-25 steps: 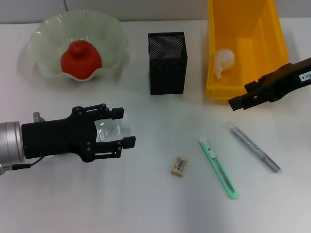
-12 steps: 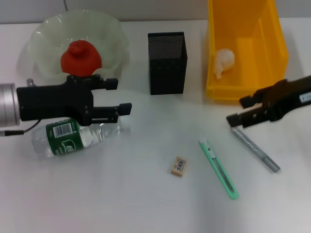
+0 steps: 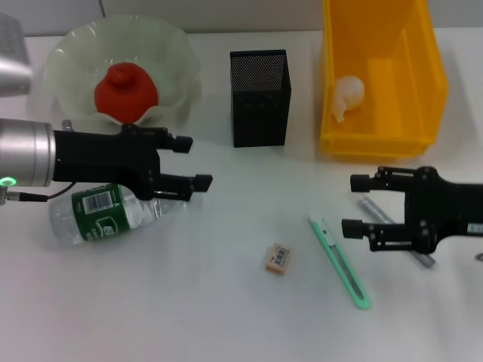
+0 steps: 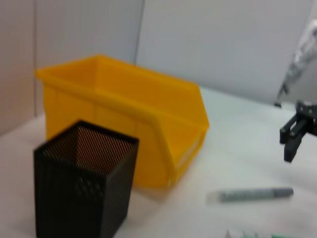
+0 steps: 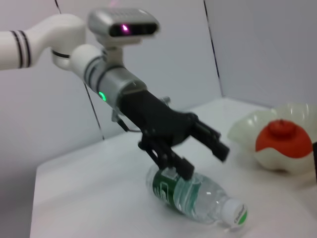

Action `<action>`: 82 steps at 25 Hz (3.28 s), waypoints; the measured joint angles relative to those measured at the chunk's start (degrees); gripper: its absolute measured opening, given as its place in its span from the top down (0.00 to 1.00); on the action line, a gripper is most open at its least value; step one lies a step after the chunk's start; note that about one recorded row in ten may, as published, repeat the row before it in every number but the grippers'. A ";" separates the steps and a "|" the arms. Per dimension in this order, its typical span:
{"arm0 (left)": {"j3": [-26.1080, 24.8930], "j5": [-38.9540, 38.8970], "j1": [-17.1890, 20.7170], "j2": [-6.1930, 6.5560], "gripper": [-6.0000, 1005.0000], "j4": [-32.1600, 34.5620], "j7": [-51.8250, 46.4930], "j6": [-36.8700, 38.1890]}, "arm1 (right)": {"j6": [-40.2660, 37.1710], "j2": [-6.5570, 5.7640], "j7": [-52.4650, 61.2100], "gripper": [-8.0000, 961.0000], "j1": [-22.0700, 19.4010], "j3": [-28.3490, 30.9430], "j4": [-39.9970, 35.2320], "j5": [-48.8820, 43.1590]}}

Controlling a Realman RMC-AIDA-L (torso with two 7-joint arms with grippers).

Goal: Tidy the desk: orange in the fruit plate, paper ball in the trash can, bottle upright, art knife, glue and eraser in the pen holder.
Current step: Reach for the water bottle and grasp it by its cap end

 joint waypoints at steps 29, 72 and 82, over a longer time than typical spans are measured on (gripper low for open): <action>28.51 30.80 -11.77 -0.67 0.23 12.80 -32.48 -6.52 | 1.03 0.02 -9.47 0.19 2.48 3.24 19.06 1.22; 30.86 26.13 -4.01 -0.28 0.56 25.02 -35.59 -10.38 | 1.35 0.13 -9.53 0.19 3.23 3.24 21.68 1.46; 26.43 19.09 2.47 -0.17 0.56 33.42 -35.88 -9.59 | 1.55 0.14 -9.56 0.19 3.51 3.24 22.31 2.22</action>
